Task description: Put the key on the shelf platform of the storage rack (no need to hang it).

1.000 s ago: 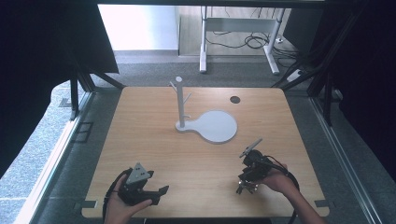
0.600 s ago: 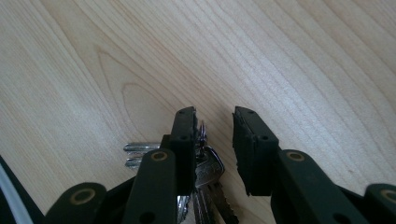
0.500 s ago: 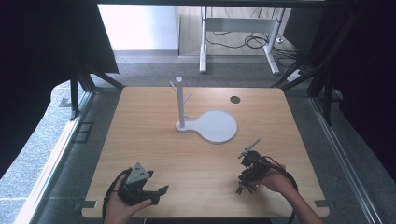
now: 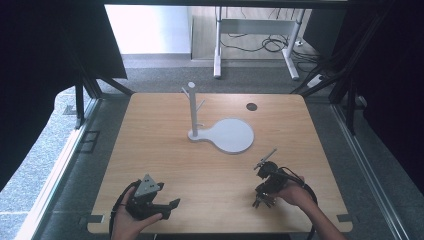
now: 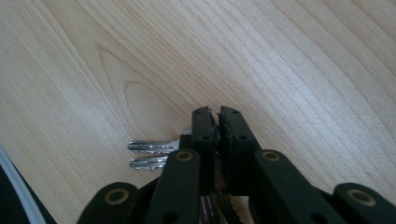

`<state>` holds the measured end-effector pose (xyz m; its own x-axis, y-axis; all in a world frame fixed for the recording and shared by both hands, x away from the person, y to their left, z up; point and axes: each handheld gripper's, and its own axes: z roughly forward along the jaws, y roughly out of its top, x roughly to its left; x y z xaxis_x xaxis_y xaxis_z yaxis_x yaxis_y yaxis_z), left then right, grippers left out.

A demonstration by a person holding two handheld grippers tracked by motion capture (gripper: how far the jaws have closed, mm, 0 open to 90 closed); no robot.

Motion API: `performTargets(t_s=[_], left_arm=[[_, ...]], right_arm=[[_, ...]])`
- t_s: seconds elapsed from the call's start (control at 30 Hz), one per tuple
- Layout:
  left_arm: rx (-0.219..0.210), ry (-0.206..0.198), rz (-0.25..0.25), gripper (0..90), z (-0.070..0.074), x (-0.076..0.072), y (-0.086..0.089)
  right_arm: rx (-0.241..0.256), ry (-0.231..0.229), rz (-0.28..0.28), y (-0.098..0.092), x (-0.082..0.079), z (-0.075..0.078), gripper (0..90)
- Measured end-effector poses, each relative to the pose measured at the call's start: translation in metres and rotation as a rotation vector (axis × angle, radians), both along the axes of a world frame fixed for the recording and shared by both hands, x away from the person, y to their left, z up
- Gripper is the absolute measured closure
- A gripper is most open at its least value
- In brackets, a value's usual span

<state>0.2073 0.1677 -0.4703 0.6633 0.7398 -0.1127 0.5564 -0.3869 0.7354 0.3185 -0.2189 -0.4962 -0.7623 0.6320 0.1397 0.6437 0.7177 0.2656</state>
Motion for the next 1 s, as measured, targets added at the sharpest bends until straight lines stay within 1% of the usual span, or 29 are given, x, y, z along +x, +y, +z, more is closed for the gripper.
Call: performTargets(t_s=[0.1, 0.33, 0.47, 0.67, 0.83, 1.0], left_arm=[[0.001, 0.0, 0.0, 23.5, 0.0, 0.0, 0.0], [0.002, 0.001, 0.0, 23.5, 0.0, 0.0, 0.0], [0.001, 0.001, 0.0, 23.5, 0.0, 0.0, 0.0], [0.001, 0.001, -0.001, 23.5, -0.001, 0.0, 0.0], [0.0, 0.001, -0.001, 23.5, 0.0, 0.0, -0.001], [0.003, 0.002, -0.006, 23.5, -0.001, 0.0, -0.002]], right_arm=[[-0.001, 0.001, 0.001, 0.001, 0.0, 0.0, 88.2], [0.001, 0.01, 0.011, 0.001, -0.001, 0.001, 89.0], [0.003, 0.007, 0.012, 0.0, -0.002, 0.004, 89.4], [0.015, -0.008, 0.018, -0.002, -0.004, 0.015, 89.6], [0.015, -0.017, 0.023, -0.006, -0.004, 0.025, 89.7], [0.017, -0.037, 0.022, -0.008, -0.004, 0.038, 89.7]])
